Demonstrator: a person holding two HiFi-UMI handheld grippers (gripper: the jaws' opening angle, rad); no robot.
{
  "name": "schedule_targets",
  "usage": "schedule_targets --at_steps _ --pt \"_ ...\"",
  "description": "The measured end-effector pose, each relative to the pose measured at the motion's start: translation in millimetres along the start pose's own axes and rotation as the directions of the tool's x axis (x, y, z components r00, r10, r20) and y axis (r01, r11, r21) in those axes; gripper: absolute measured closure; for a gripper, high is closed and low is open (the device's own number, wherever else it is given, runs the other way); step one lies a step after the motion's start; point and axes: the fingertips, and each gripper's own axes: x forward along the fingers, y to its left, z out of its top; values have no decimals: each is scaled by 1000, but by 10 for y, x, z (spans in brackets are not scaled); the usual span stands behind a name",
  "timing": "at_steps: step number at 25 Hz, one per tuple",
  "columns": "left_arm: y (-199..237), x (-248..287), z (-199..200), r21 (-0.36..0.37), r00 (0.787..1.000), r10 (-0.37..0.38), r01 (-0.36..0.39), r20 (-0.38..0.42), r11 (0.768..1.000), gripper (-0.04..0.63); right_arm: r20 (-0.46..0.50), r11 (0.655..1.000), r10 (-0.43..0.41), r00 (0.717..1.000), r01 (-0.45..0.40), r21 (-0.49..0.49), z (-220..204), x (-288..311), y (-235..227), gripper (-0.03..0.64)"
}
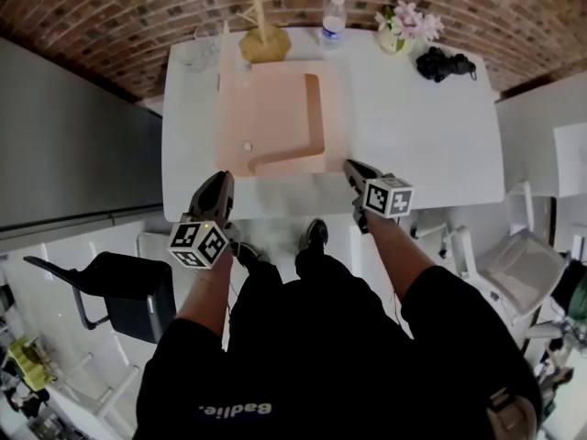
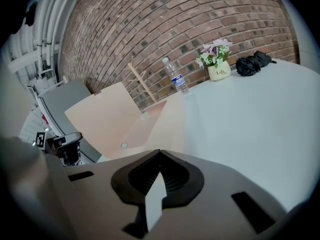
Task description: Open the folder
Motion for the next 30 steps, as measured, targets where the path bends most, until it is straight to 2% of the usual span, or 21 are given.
schedule_targets --at_steps 4,11,16,21,26,30 --pt "244 -67 19 -102 998 45 -42 33 994 580 -2 1000 -7 1000 7 -15 14 29 10 588" --pt "695 -203 -44 -263 986 149 -126 70 956 589 -2 1000 -22 1000 22 -16 5 15 9 588" --pt "994 -282 -132 -339 974 214 -177 75 924 591 -8 999 -32 999 31 -32 6 23 25 588" --pt "1217 -282 -286 -428 967 251 -206 51 880 591 -14 998 -49 999 48 -50 11 20 28 588" --pt "1381 -233 -365 -460 960 277 -233 30 857 591 -19 996 -66 998 65 -55 5 12 21 588" --pt "1546 -220 -457 -508 951 310 -264 7 820 590 -25 995 -82 996 80 -58 2 15 23 588"
